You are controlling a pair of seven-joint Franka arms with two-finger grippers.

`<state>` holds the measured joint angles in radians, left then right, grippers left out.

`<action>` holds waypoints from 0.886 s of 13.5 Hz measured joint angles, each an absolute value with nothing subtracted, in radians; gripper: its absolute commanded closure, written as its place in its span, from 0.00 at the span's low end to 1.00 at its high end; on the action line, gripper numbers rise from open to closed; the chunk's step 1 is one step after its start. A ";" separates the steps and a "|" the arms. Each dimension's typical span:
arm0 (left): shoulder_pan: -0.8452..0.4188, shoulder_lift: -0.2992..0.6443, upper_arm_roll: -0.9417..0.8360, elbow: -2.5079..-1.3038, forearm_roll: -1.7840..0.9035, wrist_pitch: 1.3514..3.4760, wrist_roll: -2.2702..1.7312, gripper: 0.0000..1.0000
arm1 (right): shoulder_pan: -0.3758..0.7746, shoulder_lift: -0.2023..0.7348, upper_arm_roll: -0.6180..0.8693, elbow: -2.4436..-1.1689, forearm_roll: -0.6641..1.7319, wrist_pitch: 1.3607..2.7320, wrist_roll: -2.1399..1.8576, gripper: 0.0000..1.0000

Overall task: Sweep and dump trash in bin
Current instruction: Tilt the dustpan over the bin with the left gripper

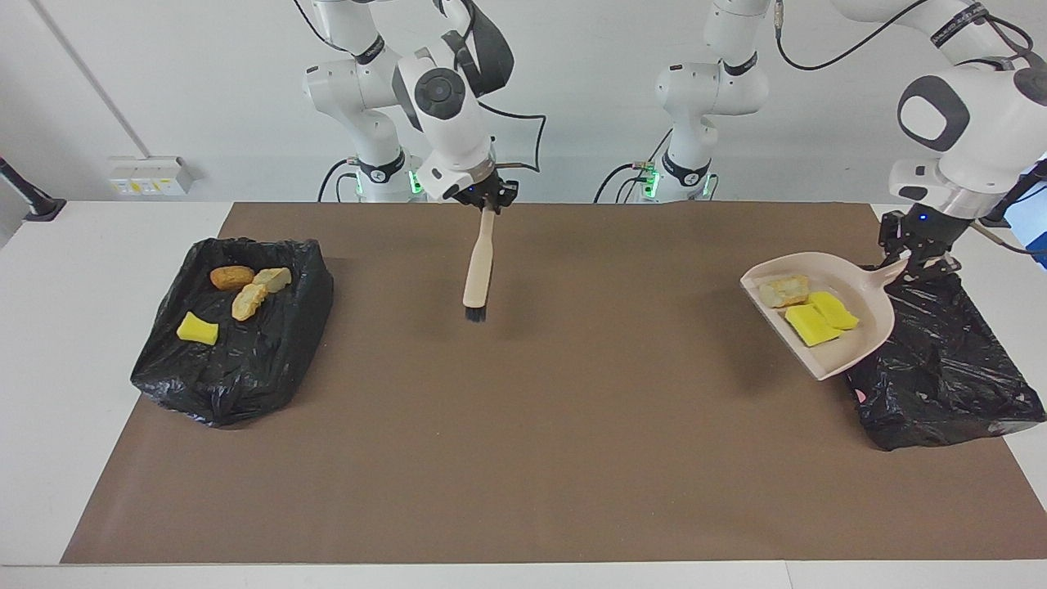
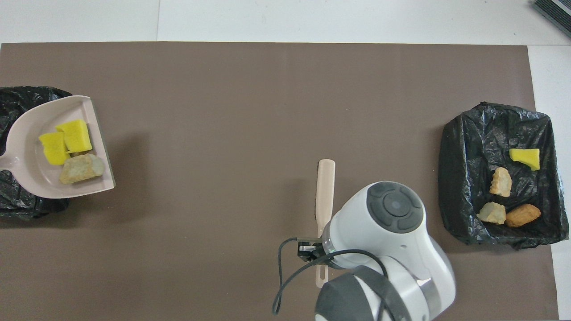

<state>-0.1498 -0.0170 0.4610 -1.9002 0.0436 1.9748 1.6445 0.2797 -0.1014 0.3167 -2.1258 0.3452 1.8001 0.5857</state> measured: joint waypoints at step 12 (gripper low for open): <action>-0.010 0.181 0.579 -1.621 0.019 1.996 1.960 1.00 | 0.515 0.024 0.318 -2.244 0.356 2.098 0.692 1.00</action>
